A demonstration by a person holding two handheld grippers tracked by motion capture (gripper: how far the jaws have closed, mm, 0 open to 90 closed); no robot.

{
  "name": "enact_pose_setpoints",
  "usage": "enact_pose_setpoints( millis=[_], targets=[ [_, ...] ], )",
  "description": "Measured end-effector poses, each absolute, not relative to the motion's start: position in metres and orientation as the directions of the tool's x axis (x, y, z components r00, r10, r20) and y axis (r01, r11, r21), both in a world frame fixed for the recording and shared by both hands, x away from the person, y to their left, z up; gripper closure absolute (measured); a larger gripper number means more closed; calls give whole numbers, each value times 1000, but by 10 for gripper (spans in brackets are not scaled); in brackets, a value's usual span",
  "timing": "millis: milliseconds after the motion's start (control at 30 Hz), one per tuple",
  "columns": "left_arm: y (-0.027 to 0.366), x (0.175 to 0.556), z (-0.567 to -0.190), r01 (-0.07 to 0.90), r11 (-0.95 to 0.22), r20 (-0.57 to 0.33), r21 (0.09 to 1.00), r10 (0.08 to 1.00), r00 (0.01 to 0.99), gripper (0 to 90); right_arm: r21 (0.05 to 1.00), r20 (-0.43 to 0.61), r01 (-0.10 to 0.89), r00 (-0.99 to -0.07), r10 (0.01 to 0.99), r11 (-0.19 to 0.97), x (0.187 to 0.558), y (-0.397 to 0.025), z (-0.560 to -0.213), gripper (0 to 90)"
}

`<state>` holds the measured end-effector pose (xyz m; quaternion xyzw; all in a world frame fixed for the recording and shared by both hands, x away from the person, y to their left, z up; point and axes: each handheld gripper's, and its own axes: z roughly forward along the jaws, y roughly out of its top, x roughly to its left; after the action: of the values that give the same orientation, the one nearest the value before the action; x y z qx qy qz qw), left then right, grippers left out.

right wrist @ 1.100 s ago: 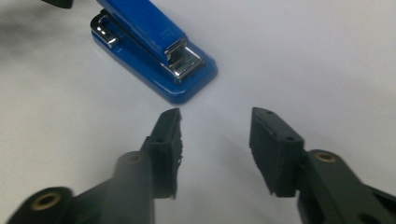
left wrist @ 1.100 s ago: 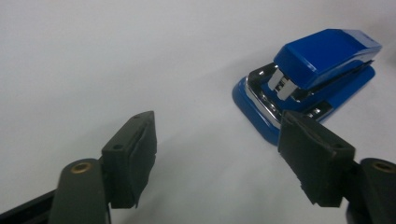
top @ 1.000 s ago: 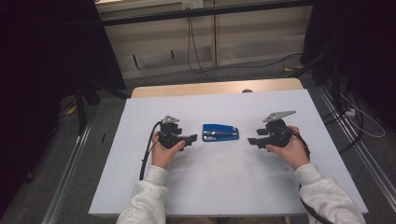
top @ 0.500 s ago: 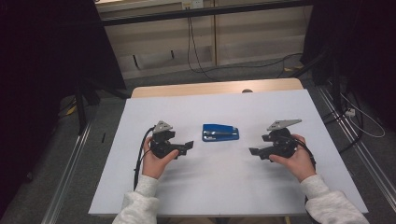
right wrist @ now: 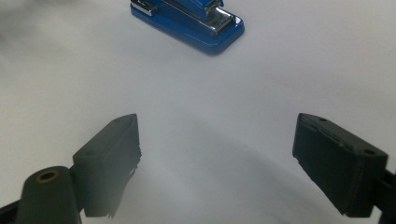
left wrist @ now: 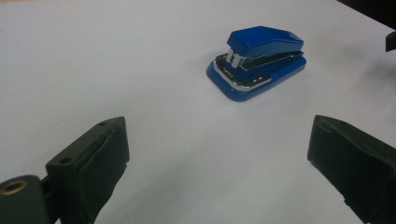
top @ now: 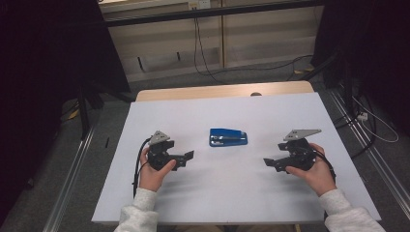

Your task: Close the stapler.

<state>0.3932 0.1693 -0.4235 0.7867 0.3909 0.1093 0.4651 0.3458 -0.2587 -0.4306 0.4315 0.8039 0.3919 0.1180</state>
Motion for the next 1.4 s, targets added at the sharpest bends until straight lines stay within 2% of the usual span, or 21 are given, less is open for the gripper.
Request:
enact_pose_setpoints(
  millis=[267, 800, 1400],
  targets=[
    [170, 382, -423, 476, -319, -135, 820, 700, 701, 43, 739, 140, 588, -611, 779, 329, 332, -262, -428, 134],
    [183, 364, -420, 455, -330, -128, 827, 677, 725, 43, 755, 141, 580, -598, 789, 305, 311, -269, -426, 120],
    [199, 351, -423, 447, -331, -146, 831, 646, 749, 44, 738, 130, 582, -620, 774, 342, 297, -271, -429, 118]
  ],
)
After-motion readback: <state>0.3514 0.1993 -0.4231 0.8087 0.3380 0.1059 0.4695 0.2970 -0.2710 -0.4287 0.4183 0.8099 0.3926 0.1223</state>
